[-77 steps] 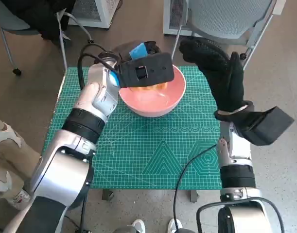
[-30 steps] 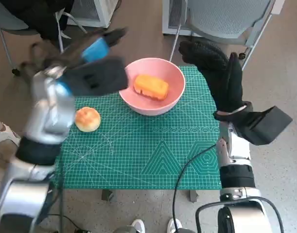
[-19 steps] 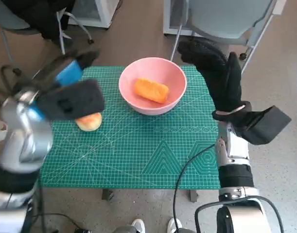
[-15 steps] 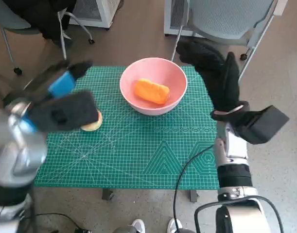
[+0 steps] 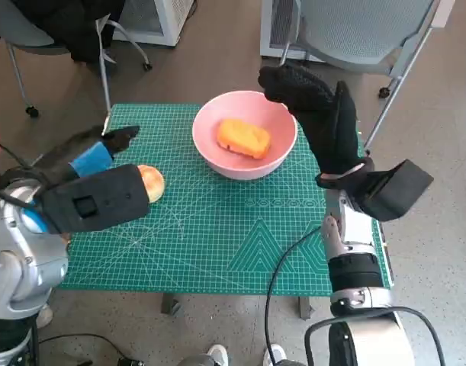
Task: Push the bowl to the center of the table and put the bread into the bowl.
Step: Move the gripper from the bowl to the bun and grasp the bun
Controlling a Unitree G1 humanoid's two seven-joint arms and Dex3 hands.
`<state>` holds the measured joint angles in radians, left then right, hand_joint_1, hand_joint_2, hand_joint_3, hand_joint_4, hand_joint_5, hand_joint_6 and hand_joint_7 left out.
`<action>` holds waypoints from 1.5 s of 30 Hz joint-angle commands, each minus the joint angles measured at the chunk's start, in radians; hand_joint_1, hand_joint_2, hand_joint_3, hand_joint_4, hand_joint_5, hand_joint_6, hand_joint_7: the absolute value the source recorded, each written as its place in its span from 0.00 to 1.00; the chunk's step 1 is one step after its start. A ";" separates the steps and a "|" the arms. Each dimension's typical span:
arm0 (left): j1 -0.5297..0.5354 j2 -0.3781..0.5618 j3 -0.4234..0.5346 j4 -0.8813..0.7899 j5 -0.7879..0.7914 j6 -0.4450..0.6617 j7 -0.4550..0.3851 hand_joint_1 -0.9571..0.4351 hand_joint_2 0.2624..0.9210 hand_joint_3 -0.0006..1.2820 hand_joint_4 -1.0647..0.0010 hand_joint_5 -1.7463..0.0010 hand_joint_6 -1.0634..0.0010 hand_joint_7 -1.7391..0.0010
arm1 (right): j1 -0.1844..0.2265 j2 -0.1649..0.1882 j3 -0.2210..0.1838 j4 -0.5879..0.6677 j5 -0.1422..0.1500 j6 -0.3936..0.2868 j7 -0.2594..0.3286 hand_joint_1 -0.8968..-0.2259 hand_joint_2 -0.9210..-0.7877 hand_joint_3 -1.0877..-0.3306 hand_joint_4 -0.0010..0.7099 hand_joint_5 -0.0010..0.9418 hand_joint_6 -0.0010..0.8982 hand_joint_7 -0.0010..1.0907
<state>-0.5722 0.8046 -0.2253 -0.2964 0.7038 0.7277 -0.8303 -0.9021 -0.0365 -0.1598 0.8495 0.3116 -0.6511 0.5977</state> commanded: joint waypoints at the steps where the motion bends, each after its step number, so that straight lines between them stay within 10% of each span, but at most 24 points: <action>1: -0.026 0.001 -0.031 0.057 0.020 -0.014 0.002 0.42 0.68 0.00 1.00 1.00 0.87 1.00 | 0.001 -0.004 -0.010 0.020 0.006 0.006 0.013 0.34 0.00 0.25 0.22 0.01 0.00 0.45; 45: -0.331 -0.233 -0.256 0.900 0.084 -0.197 0.177 0.38 0.66 0.00 1.00 1.00 0.90 1.00 | 0.016 -0.054 -0.023 -0.013 0.009 0.022 0.051 0.32 0.00 0.24 0.21 0.00 0.00 0.44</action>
<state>-0.8582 0.5943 -0.4735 0.5336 0.7888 0.5507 -0.6814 -0.9047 -0.0804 -0.1802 0.8392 0.3130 -0.6495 0.6359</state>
